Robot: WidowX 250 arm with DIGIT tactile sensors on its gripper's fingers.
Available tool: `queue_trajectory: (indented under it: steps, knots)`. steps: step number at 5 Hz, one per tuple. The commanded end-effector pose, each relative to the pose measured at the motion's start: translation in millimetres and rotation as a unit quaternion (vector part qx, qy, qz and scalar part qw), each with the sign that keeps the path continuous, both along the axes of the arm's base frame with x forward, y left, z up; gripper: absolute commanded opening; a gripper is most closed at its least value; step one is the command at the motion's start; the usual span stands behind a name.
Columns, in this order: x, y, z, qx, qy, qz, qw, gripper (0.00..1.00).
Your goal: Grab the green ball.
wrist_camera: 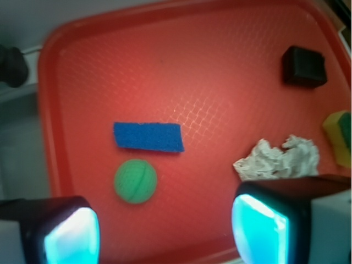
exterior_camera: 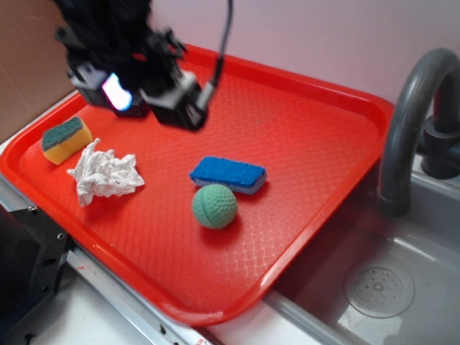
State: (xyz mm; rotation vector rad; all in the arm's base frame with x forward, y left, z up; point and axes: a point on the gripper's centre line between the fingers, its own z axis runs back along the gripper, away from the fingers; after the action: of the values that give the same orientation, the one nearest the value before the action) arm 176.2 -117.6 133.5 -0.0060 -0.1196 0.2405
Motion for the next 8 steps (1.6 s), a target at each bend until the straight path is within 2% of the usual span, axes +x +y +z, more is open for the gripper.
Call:
queue_trajectory:
  steps: [1,2,3,4,5,6,7,8]
  knots:
    - [9.0,-10.3,-47.6,0.010,0.003,-0.003,1.000,1.00]
    - [12.5,-9.2,-71.0,0.018,0.015,-0.006,1.000,1.00]
    - [15.9,-6.8,-87.9,0.005,0.046,-0.013,0.999,1.00]
    - [15.0,-10.4,-102.5,-0.054,0.071,-0.034,0.995,1.00]
    - [15.7,-8.0,-111.7,-0.082,0.085,-0.039,0.992,1.00]
    - [16.4,-5.1,-114.0,-0.115,0.119,-0.058,0.984,1.00]
    - [14.7,-6.8,-113.2,-0.091,0.113,-0.073,0.987,0.00]
    - [13.3,-9.5,-111.0,-0.074,0.104,-0.074,0.989,0.00]
